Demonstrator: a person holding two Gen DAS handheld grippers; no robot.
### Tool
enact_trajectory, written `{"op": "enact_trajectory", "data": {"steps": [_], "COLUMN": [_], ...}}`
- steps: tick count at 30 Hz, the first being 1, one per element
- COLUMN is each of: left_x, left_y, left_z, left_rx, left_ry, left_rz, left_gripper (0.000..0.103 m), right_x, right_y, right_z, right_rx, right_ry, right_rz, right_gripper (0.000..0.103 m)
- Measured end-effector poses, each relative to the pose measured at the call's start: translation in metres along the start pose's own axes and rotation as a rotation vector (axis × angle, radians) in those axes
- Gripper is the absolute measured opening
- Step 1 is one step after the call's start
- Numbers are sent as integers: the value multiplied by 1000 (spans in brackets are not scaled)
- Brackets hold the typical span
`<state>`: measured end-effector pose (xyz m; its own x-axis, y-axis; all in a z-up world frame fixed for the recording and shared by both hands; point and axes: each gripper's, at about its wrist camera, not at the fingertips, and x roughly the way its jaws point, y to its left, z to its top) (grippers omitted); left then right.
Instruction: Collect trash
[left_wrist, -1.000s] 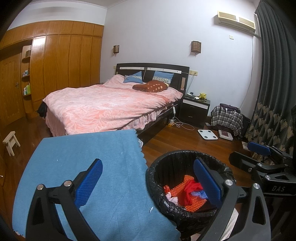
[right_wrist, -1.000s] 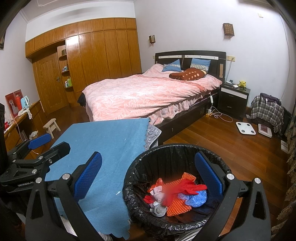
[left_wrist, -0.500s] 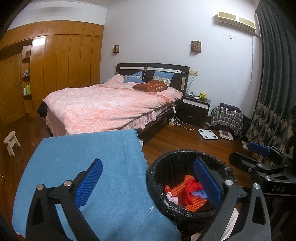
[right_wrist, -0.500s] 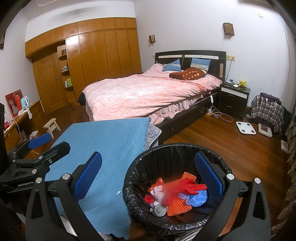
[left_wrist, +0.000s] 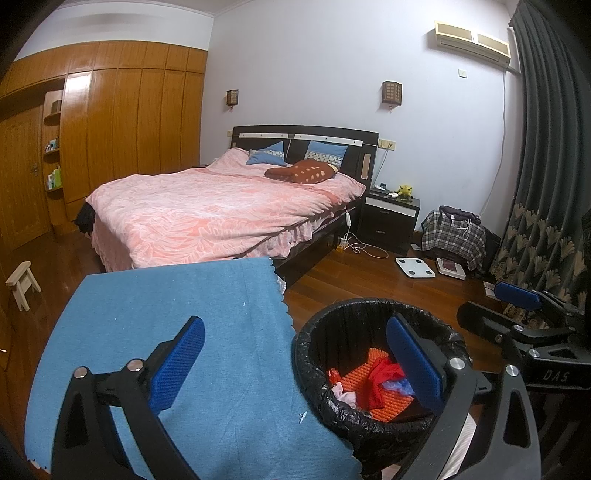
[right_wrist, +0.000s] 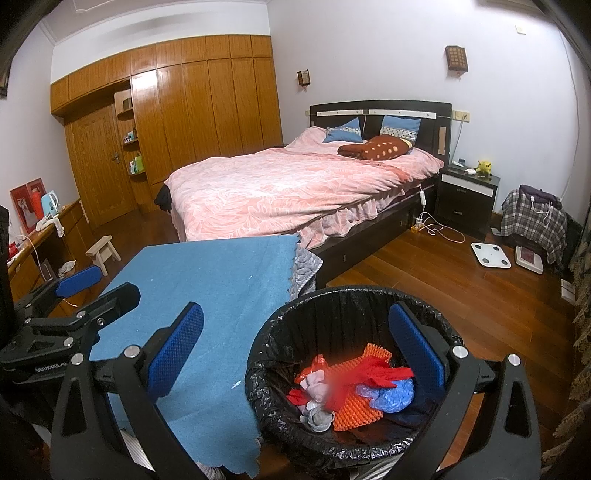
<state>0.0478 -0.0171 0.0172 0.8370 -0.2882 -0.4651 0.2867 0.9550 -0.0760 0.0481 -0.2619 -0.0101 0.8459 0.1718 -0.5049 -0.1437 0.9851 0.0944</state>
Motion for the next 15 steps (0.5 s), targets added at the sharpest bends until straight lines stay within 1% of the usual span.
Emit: {"op": "enact_trajectory", "data": {"steps": [15], "left_x": [0], "left_y": [0], "left_z": [1], "left_rx": [1], "left_ry": [2], "left_rz": [0], "left_gripper": [97], "right_x": [0], "right_y": [0], "right_z": [0], "right_rx": [0], "right_ry": [1], "right_rz": [0], "right_gripper": [98]}}
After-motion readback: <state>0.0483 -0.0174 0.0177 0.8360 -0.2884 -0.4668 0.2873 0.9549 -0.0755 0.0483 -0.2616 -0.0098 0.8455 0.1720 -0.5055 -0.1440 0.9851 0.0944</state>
